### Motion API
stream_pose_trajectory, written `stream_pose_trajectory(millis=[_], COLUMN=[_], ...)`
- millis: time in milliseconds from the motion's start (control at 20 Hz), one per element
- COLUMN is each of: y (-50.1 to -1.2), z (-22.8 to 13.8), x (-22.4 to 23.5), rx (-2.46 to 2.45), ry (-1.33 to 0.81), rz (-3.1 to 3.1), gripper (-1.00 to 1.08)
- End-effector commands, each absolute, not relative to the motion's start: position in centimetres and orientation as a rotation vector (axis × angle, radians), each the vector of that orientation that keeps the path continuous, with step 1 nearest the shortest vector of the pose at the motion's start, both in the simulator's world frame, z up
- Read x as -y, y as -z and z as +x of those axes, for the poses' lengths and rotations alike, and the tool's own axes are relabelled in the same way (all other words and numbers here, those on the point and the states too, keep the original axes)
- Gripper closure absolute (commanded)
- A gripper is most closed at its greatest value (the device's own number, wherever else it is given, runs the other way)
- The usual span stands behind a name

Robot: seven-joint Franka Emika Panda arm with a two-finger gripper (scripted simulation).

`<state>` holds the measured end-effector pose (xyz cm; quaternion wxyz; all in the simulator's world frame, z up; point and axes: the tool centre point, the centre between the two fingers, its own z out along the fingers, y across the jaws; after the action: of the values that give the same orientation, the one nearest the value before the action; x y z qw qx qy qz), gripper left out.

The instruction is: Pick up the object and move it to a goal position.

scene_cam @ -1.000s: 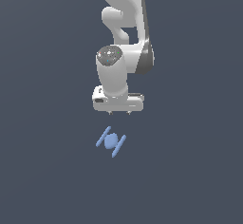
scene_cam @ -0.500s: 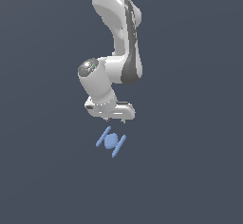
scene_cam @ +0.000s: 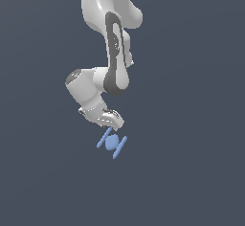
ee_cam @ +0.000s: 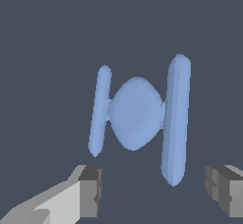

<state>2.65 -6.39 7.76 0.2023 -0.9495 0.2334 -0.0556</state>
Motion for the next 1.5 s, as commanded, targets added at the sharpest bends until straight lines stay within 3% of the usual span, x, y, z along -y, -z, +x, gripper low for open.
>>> stream_pose_trajectory(millis=[0,600,1400,1450], y=[-7.1,-5.6,-2.9,-2.9], z=[2.9,3.1,3.9,3.9], x=[7.2,9.2,8.1,8.1], rx=[-0.712,-0.849,-0.851,-0.851], ry=[0.176,0.217,0.217,0.217], rz=[-2.607,-2.509,-2.508,-2.508], gripper=[-0.6,-0.6,-0.6,1.08])
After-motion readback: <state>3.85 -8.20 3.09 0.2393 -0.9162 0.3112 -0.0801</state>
